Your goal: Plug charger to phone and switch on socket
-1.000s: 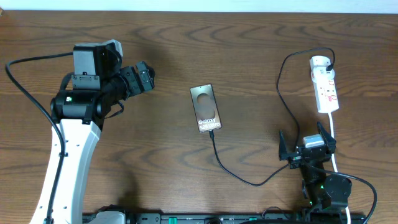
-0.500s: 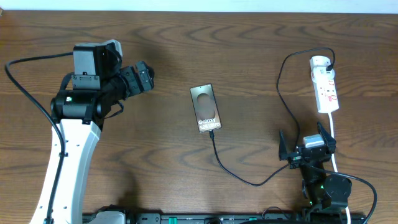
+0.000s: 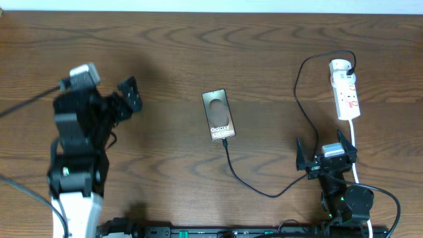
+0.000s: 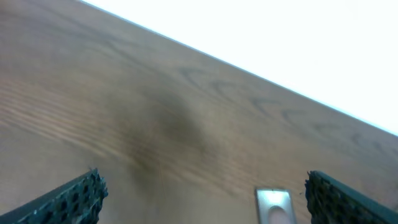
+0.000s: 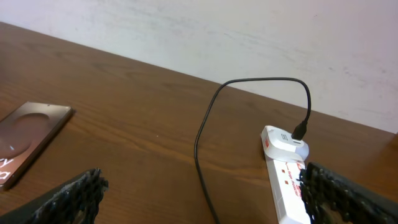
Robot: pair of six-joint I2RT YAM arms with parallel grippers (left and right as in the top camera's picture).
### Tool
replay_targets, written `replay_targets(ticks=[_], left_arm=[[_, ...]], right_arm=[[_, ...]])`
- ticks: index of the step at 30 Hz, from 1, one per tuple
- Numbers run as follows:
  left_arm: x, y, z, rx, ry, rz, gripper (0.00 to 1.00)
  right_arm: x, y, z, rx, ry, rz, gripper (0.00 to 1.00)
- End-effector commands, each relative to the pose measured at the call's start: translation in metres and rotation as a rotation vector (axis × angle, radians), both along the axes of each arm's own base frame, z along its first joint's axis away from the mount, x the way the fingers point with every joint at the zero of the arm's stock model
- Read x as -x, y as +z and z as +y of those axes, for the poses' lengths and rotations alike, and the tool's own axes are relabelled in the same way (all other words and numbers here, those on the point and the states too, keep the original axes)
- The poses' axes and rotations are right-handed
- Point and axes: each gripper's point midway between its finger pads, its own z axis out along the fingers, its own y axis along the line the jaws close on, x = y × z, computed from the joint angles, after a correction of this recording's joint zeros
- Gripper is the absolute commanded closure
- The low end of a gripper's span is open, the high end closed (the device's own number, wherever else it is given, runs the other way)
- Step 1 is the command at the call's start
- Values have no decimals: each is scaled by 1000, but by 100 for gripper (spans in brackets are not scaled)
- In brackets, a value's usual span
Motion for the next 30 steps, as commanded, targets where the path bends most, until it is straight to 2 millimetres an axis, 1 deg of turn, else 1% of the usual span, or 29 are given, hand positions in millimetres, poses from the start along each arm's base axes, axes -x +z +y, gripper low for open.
replay_targets(ticks=[1,7,12,16,19,26,30], left_arm=[[17,-10,5,-105,-20,-63,0],[39,-20,3,-252,-69,-170,0],[51,-29,2,-383,-102,-250,1],[59,-43,2,-457,-114,-302,1],[64,-54,1,-491,-113,-338,1],[73,-84,6,-505,-72,-372,1],[76,-94,7,-506,-65,-380,1]], right_arm=[[1,0,3,1,15,-3,1],[1,0,3,1,15,-3,1],[1,0,3,1,15,-3,1],[1,0,3,1,15,-3,1],[1,0,3,1,15,-3,1],[1,0,3,1,15,-3,1],[1,0,3,1,15,-3,1]])
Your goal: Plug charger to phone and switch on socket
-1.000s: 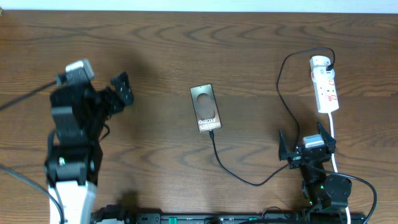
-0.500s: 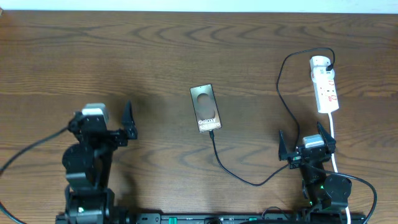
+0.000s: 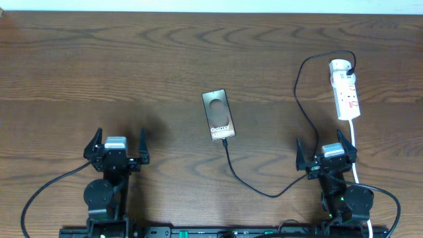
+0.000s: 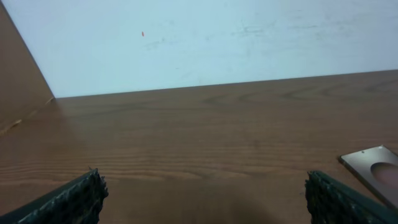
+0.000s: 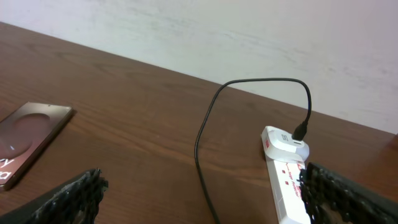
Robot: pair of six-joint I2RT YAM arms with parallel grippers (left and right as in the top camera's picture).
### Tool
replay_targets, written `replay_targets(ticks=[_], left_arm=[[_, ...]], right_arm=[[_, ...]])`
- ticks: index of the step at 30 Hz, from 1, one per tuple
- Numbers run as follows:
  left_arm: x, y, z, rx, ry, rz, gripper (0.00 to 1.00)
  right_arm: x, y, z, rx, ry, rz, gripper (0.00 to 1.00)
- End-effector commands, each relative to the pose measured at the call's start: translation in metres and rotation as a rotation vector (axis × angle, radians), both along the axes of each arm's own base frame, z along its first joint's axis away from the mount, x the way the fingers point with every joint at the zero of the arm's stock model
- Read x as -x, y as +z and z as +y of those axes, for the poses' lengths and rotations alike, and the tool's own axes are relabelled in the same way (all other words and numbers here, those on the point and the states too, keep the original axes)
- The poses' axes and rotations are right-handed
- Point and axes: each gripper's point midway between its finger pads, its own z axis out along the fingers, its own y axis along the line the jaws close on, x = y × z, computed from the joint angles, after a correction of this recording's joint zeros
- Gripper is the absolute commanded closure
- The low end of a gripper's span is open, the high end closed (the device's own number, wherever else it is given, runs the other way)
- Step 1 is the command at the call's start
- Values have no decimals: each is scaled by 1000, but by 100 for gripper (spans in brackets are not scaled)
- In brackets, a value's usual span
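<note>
The phone (image 3: 219,115) lies face down mid-table, its bronze back also showing in the right wrist view (image 5: 28,140). A black cable (image 3: 261,190) runs from the phone's near end, loops right and up to the charger plugged in the white socket strip (image 3: 346,89), strip (image 5: 286,177). My left gripper (image 3: 115,145) rests open near the front left edge, nothing between its fingers (image 4: 68,202). My right gripper (image 3: 326,153) rests open at the front right, just below the strip, holding nothing.
The wooden table (image 3: 132,59) ends at a white wall (image 5: 249,37) at the back. The strip's white lead (image 3: 355,142) runs down past my right gripper. Black cables trail from both arm bases along the front edge.
My left arm has moved from raised at the left, wrist pointing toward the phone, down to the front left edge. It stays open. The right arm, phone and cable are unchanged.
</note>
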Motion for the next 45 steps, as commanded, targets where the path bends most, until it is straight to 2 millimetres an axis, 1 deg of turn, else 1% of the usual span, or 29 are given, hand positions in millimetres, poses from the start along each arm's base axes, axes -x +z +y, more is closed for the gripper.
replay_targets(ticks=[1,3,9,11,14,45], left_arm=[[2,-2,5,-24,24,-24,1],[4,-6,5,-24,27,-20,1],[8,-8,7,-25,41,-14,1],[10,-14,8,-24,45,7,1],[12,-29,8,-18,45,69,1],[12,-29,8,-18,47,69,1]], right_arm=[[1,0,3,1,13,-2,1],[1,0,3,1,13,-2,1],[1,0,3,1,13,-2,1],[1,0,3,1,13,-2,1],[1,0,3,1,13,-3,1],[1,0,3,1,13,-2,1]])
